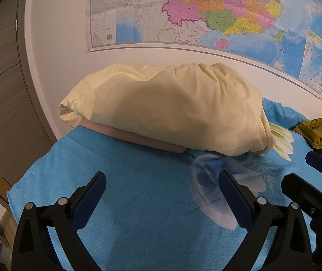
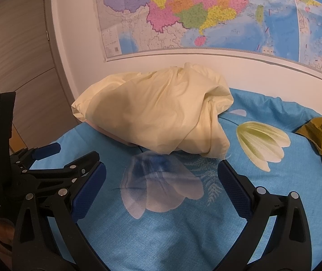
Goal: Fold large clothes
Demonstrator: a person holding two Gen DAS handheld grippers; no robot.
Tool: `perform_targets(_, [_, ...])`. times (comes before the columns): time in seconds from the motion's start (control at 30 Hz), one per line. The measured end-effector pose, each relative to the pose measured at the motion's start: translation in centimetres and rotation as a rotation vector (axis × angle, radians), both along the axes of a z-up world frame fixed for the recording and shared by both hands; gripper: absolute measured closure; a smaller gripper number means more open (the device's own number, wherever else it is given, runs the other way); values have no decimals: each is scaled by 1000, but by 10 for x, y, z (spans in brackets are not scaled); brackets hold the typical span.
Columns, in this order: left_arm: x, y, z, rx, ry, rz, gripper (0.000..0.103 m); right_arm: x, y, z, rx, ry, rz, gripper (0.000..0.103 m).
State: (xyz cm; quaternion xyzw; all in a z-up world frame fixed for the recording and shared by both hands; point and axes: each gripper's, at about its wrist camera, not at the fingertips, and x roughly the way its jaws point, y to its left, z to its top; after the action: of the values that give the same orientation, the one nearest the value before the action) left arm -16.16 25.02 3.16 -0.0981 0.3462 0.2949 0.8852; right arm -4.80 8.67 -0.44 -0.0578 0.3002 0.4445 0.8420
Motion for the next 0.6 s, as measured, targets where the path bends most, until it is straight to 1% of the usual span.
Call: perform_targets(0.6, [1,-1,-1,2,5,0,7,3,0,0,-1,8,3,5])
